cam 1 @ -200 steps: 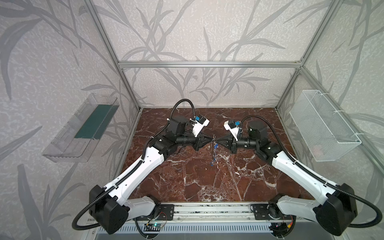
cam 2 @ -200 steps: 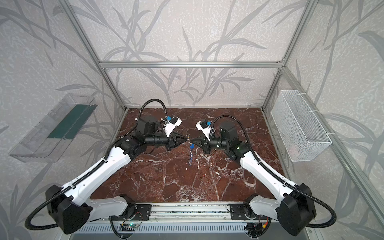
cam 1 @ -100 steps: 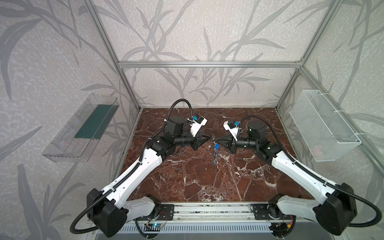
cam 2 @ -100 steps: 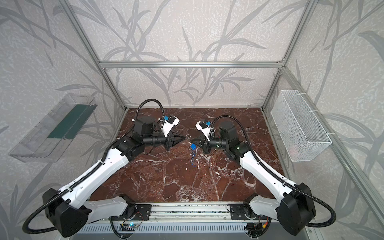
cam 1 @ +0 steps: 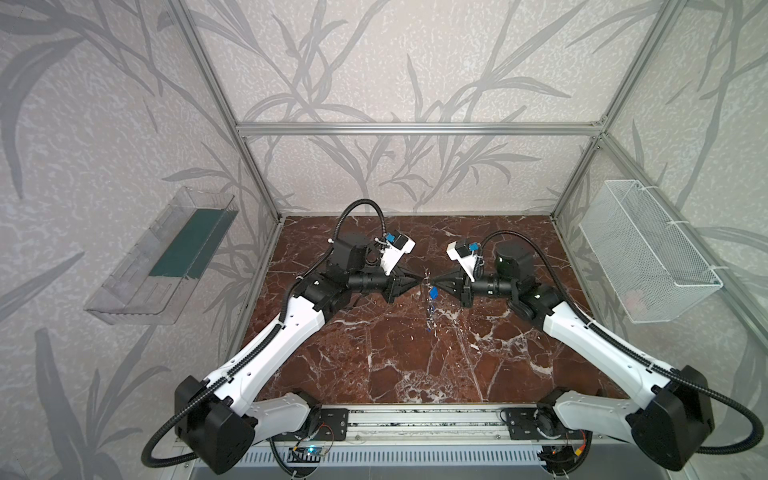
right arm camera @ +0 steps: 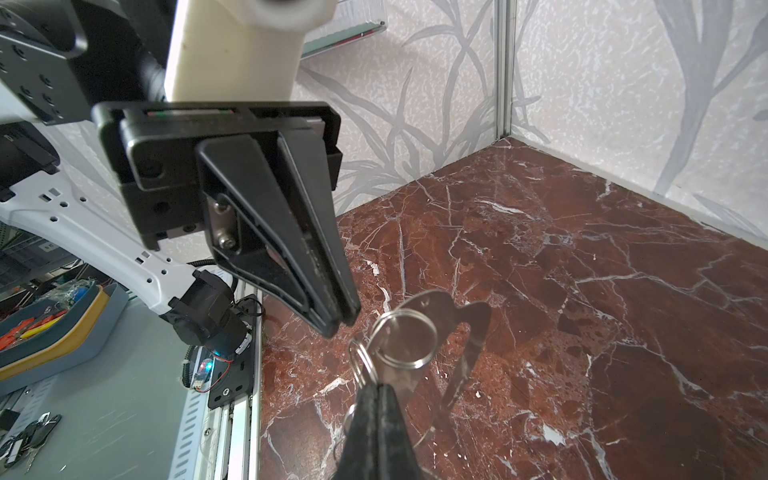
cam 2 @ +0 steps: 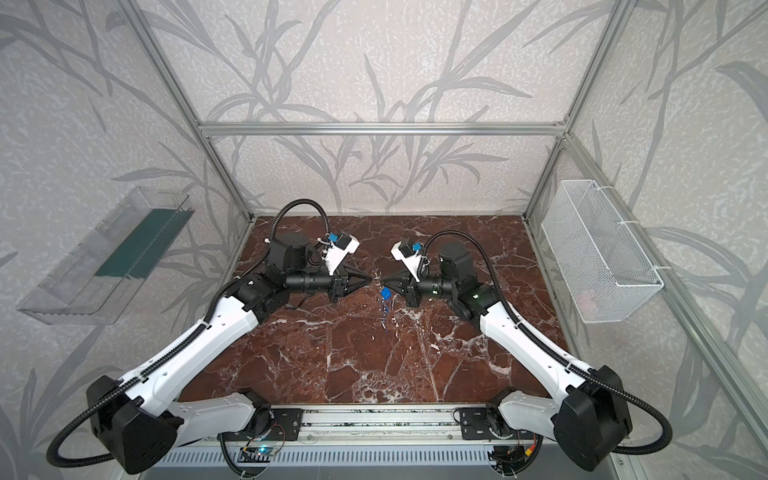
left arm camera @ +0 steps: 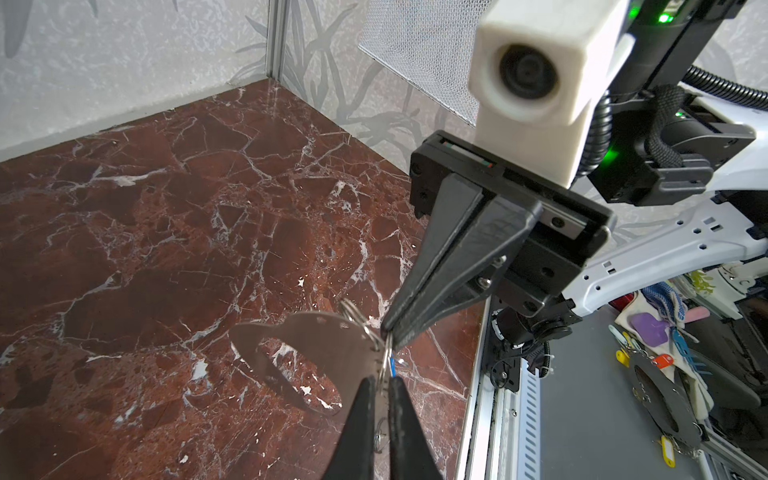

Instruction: Put the keys on the keyring

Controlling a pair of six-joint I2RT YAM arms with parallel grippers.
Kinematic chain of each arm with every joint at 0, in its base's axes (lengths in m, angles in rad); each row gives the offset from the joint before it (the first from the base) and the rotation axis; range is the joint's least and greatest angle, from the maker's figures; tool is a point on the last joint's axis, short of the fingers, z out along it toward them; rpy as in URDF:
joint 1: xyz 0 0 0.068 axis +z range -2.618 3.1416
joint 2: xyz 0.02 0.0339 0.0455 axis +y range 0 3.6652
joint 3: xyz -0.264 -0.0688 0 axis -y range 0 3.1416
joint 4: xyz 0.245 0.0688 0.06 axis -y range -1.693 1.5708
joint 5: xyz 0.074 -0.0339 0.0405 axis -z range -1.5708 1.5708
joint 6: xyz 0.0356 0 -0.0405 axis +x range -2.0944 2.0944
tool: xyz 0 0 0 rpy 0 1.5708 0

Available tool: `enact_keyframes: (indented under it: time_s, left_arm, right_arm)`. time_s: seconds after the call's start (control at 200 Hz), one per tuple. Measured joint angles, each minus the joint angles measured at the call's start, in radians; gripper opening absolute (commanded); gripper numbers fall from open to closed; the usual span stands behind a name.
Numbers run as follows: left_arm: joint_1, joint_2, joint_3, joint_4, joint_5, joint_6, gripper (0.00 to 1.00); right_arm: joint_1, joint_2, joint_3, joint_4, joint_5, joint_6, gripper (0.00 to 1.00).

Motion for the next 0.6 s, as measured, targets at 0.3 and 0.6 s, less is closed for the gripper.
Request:
enact_keyframes:
  time_s: [0.3, 0.6]
  left_arm:
    - [0.0, 0.018, 0.0, -0.001, 0.024, -0.002, 0.11]
    - [0.001, 0.029, 0.001, -0.005, 0.043, -0.008, 0.08]
  right_arm:
    - [0.018, 0.0, 0.0, -0.002, 0.002, -0.002, 0.0]
    - [0.026, 0.009, 0.0, -0.01, 0.026, -0.008, 0.0]
